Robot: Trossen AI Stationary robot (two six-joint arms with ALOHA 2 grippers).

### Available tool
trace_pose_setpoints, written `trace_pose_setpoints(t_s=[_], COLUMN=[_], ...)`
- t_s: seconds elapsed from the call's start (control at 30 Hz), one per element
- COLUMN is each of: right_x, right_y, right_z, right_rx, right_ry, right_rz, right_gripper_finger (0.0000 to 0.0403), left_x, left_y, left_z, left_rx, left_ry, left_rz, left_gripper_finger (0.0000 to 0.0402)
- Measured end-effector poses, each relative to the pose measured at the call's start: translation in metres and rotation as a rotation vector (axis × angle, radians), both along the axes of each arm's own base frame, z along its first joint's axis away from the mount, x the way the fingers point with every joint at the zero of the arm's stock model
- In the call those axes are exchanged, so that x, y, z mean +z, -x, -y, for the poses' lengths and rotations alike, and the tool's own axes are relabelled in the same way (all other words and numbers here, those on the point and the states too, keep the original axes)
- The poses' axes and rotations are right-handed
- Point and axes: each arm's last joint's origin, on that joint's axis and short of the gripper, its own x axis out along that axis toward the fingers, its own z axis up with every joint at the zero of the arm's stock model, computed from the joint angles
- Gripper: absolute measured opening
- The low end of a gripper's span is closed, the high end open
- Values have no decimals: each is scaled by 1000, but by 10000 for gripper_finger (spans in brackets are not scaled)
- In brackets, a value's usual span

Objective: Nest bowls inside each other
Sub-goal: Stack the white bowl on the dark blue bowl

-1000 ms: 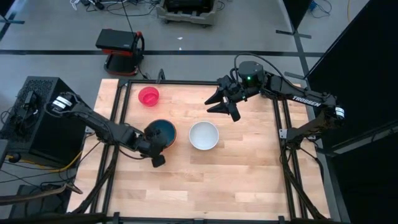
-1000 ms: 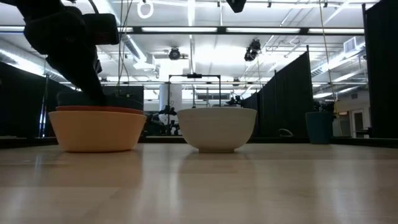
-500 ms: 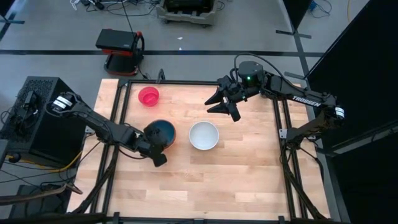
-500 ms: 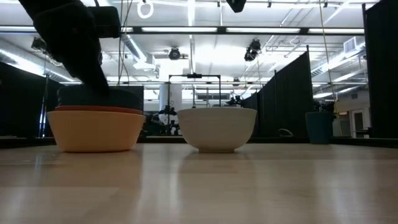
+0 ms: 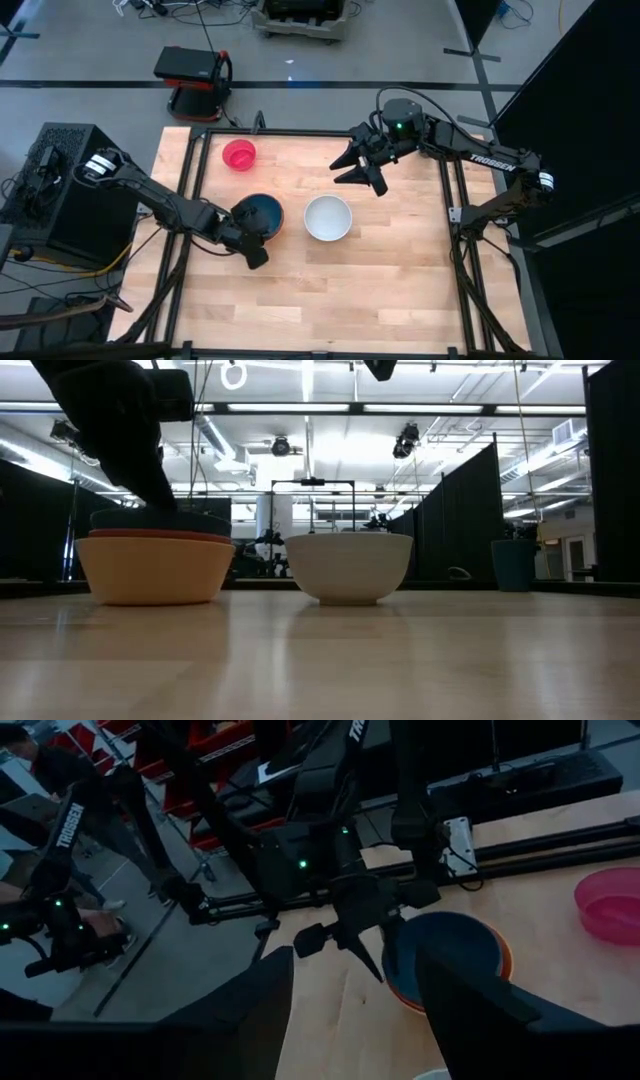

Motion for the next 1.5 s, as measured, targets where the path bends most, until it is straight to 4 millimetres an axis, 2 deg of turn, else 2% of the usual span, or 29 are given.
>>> trace_pose_setpoints(t_s=[0.33,0.67,1.33,1.5], right_x=[-2,-21,-106,-128], right_y=[1,7,-31,-40], right_z=[0,2,16,22], right_rx=[0,-96,-144,-131], right_ry=[-6,107,196,208], right_rz=[-20,-206,-679,-770], right_gripper_finger=[207,213,235,236], left_x=[32,65,65,65], left_y=[8,47,71,71], left_z=[-4,-25,-33,-32], left_rx=[6,163,287,281], left_ry=[-23,-31,138,150], left_rz=[35,188,151,144], left_gripper_finger=[126,142,143,143])
